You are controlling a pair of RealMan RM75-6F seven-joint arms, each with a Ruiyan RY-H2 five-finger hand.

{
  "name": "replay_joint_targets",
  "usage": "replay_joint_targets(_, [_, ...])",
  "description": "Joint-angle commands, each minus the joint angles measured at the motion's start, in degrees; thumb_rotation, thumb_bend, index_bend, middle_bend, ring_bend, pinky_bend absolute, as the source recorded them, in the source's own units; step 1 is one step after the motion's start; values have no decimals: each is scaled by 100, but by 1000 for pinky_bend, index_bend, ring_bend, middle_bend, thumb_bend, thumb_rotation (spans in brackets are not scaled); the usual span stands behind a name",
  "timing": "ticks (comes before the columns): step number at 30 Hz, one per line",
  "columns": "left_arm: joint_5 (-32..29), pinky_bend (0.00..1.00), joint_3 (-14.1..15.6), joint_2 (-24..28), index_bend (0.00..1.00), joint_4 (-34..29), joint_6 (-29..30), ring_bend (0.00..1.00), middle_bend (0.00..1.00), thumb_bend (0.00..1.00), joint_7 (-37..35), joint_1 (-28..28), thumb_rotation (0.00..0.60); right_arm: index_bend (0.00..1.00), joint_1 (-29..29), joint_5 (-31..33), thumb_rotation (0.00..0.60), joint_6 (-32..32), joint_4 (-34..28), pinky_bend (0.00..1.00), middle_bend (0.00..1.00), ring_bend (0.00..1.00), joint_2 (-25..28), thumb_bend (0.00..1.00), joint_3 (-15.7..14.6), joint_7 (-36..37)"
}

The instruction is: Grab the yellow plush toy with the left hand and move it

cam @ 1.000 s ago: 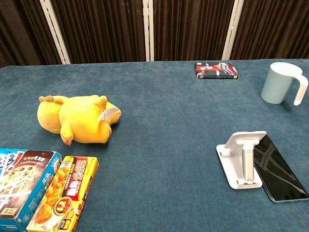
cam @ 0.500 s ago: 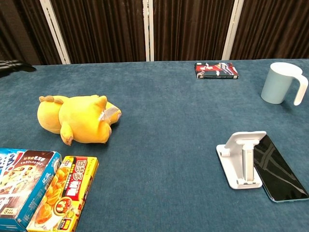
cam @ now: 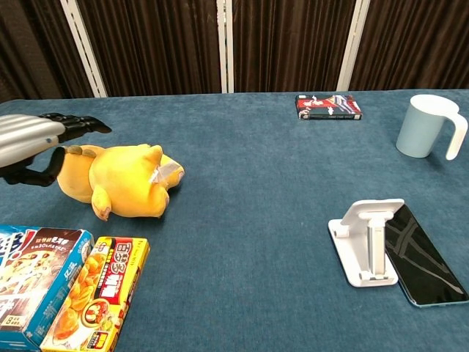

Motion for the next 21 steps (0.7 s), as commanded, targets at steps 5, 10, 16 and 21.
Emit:
replay_joint_targets(5, [-296, 0, -52, -286, 0, 287, -217, 0, 0, 1000, 184, -248, 600, 0, 6, 2, 600, -18, 5, 0, 0, 0, 3, 157, -2, 15])
replay_joint_targets(10, [-556, 0, -81, -428, 0, 354, -338, 0, 0, 1000, 277, -376, 600, 0, 3, 42, 600, -7, 4, 0, 0, 0, 20, 157, 23, 67])
replay_joint_targets(16, [-829, 0, -38, -572, 0, 337, -450, 0, 0, 1000, 431, -498, 600, 0, 1, 49, 600, -8, 8, 0, 0, 0, 40, 158, 27, 115])
replay_joint_targets(21, [-1028, 0, 8, -850, 0, 382, -526, 0, 0, 1000, 587, -637, 600, 0, -2, 33, 600, -2, 0, 0, 0, 0, 34, 157, 20, 98])
